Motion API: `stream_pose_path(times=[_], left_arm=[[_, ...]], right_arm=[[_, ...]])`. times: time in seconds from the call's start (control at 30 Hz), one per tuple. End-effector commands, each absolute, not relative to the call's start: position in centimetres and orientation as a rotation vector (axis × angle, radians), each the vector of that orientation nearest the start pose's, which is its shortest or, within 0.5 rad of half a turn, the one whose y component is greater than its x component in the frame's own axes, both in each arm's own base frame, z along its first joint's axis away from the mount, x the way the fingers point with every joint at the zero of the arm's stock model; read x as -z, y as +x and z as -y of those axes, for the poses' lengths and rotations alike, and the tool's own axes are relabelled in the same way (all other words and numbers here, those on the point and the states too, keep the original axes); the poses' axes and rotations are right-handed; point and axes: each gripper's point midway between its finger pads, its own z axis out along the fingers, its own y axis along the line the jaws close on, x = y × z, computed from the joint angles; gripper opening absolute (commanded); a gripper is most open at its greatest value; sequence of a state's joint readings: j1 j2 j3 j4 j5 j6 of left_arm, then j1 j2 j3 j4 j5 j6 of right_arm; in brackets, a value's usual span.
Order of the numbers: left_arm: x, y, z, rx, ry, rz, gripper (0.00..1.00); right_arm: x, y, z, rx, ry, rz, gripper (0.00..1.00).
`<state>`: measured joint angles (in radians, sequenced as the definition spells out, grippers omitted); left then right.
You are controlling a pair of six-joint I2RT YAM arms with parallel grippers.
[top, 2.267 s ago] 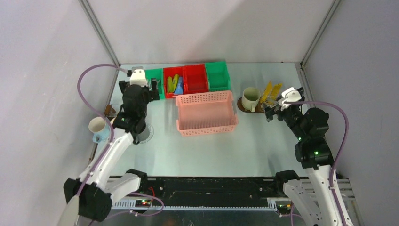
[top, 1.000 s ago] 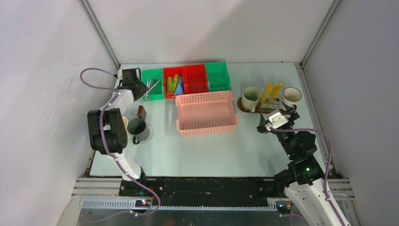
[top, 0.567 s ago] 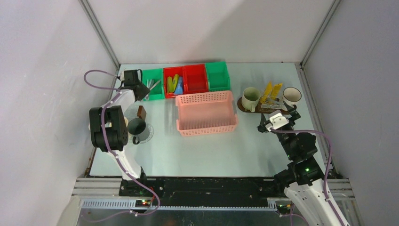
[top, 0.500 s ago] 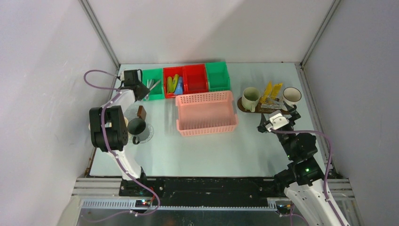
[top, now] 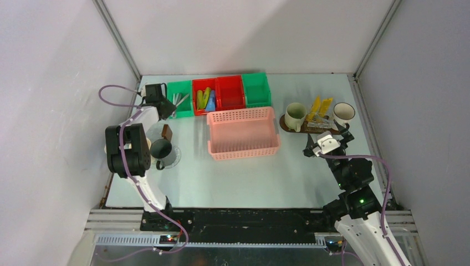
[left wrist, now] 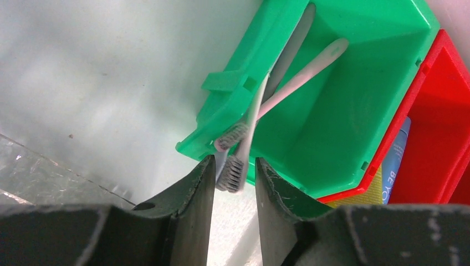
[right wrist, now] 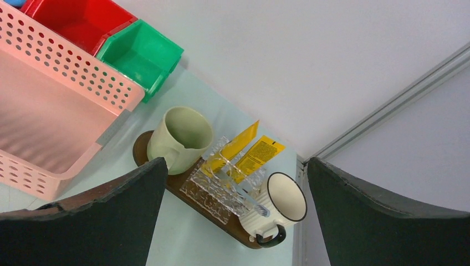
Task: Prepare toiletry sets of a toothbrush and toothpaste on the tray
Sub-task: Pick up the toothbrush from the storage box.
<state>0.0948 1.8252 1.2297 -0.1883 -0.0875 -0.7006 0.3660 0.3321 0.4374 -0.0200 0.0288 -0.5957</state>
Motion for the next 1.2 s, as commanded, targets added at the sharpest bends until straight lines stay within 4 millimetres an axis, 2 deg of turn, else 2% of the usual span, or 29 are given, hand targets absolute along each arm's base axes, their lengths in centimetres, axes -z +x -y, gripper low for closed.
stream_pose_path(times=[0.0,0.23,0.3,0.43,0.8,1.17], left_arm=[[-7.4,48.0,-3.6,0.226,-0.982,-2.142,0.36],[-8.2,48.0,-3.4,0.256,-0.969,-2.122,0.19],[-9.2,48.0,-3.5,0.264,-0.96,-2.1,0.12],[-10.8,47.7,-3.3,0.276,-0.937,-2.076,0.06],[-14.0,46.2,-3.5,0.246,-0.86,-2.056,0.0],[-20.2,42.9,-3.3,0.218,-0.715,-1.978,0.0]], right_arm=[[-28.5,25.0,-6.5,0.216,-0.641,-1.281,1.0],[-28.6,25.0,-6.4,0.221,-0.637,-1.279,0.99],[-28.7,25.0,-6.4,0.219,-0.635,-1.275,0.99],[-28.8,25.0,-6.5,0.216,-0.638,-1.271,0.99],[-29.3,24.6,-6.9,0.189,-0.637,-1.252,0.99],[-30.4,24.0,-9.5,0.036,-0.708,-1.244,0.99]])
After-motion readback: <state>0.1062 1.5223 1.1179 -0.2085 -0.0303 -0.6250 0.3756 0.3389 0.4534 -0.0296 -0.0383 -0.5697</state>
